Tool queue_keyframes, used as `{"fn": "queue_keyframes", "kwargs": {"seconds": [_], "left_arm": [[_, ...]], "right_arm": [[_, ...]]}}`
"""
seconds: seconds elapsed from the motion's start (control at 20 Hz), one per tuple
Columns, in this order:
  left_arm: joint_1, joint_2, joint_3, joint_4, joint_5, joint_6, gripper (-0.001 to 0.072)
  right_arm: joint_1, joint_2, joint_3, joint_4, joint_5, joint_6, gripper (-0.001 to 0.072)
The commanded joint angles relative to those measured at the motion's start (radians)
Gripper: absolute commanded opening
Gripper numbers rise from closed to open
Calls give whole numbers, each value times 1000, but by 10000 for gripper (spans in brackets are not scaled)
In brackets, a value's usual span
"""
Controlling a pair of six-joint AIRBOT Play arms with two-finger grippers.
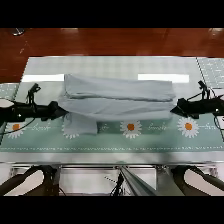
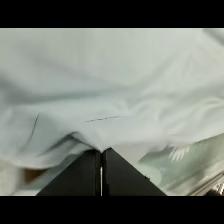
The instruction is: Fold the shirts.
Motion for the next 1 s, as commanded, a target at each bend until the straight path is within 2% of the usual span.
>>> {"fn": "queue_keyframes", "kwargs": {"seconds": [0.0, 0.2, 0.45, 0.55, 0.6, 0.65, 0.7, 0.75, 0.85, 0.95], "left_arm": [[-30, -105, 196, -24, 45, -32, 42], [-87, -349, 504, -23, 35, -131, 42], [-114, -647, 870, -22, -64, -262, 42], [-119, -719, 954, -22, -63, -270, 42], [-128, -738, 971, -22, -61, -243, 77], [-142, -751, 975, -22, -61, -220, 344], [-150, -756, 975, -21, -66, -220, 699], [-147, -755, 977, -5, -74, -220, 703], [-105, -754, 1016, 109, -160, -311, 701], [-36, -747, 1064, 313, -332, -384, 701]], "right_arm": [[33, -114, 196, 15, -1, 20, 23], [44, -281, 401, 82, -17, 27, 23], [66, -445, 573, 92, -45, 19, 23], [66, -506, 624, 89, -52, 35, 23], [66, -533, 642, 83, -52, 50, 23], [66, -555, 652, 97, -54, 48, 125], [66, -567, 653, 108, -58, 48, 511], [58, -569, 657, 103, -56, 37, 622], [11, -567, 692, 96, 6, 30, 621], [-66, -567, 723, 94, 95, 31, 621]]}}
